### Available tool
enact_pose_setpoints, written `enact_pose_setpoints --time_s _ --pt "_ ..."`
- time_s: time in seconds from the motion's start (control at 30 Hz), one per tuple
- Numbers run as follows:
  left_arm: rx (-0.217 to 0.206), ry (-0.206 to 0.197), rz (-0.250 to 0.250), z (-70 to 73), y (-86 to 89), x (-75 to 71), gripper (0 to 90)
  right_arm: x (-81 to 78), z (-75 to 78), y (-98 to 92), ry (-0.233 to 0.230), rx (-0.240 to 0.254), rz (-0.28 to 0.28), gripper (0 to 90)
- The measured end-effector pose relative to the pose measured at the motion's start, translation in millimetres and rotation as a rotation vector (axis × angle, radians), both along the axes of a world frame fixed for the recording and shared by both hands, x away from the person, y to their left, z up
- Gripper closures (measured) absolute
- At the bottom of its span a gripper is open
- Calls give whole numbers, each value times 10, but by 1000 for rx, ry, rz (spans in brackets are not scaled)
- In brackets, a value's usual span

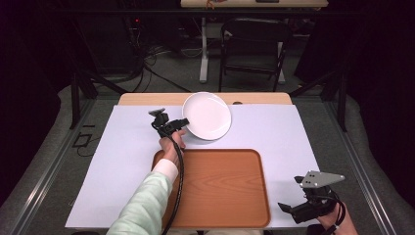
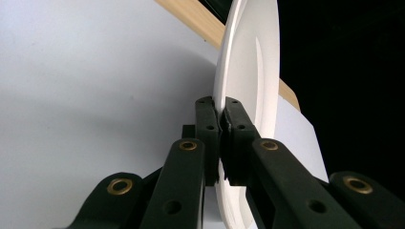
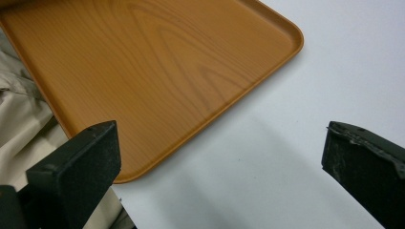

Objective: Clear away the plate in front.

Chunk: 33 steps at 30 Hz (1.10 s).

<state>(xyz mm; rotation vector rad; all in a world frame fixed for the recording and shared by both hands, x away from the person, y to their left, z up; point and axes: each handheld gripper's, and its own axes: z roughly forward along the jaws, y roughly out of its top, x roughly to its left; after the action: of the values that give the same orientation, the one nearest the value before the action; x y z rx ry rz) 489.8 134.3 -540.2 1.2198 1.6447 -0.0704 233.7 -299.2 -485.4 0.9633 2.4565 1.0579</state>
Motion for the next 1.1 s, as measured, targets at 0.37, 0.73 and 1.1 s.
enact_pose_setpoints --time_s 0.37,0.73,1.1 --pt "6 -56 -41 255 59 -35 873 9 -3 11 6 -12 0 0" --pt "12 -105 -94 441 167 -102 873 30 -10 34 26 -22 1 0" --pt "29 -137 -135 576 255 -218 874 55 -1 28 44 -14 -28 0"
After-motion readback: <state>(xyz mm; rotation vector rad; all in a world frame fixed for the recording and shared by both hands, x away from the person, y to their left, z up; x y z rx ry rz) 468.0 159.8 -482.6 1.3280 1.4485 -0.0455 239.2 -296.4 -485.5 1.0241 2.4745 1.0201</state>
